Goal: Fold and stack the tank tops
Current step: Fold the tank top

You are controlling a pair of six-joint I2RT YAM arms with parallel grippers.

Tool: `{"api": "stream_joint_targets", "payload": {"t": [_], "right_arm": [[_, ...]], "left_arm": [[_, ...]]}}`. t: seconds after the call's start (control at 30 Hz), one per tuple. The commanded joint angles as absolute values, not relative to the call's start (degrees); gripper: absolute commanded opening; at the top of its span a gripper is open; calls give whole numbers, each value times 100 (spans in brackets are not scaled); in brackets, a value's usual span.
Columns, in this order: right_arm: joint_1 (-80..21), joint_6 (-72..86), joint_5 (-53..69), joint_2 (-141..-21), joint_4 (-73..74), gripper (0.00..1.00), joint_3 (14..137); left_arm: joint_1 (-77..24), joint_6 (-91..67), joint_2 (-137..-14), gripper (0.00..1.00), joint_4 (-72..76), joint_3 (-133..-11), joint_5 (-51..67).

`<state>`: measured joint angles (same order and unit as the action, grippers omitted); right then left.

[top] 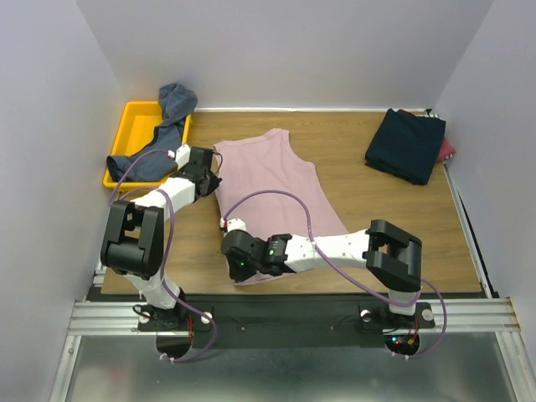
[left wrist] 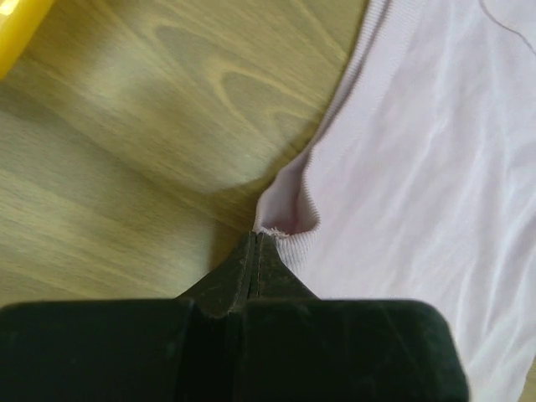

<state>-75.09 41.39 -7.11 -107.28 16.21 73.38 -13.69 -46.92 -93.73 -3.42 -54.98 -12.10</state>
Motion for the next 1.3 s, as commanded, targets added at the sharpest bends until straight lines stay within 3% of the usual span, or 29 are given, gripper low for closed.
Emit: {"api": "stream_joint_targets", "payload": {"t": [0.0, 0.73, 1.27], "right_arm": [[-7533, 4166, -879, -10389, 1468, 0, 7313], [-6847, 4579, -1643, -8675, 1468, 1, 5143], [-6689, 4720, -2039, -8113, 1485, 2, 4588]], "left_arm": [[-1599, -4825, -9404, 0, -334, -5993, -1354], [-2575, -5071, -10810, 0, -791, -7708, -1608], [-2839, -5036, -11118, 0, -923, -8042, -1731]]}}
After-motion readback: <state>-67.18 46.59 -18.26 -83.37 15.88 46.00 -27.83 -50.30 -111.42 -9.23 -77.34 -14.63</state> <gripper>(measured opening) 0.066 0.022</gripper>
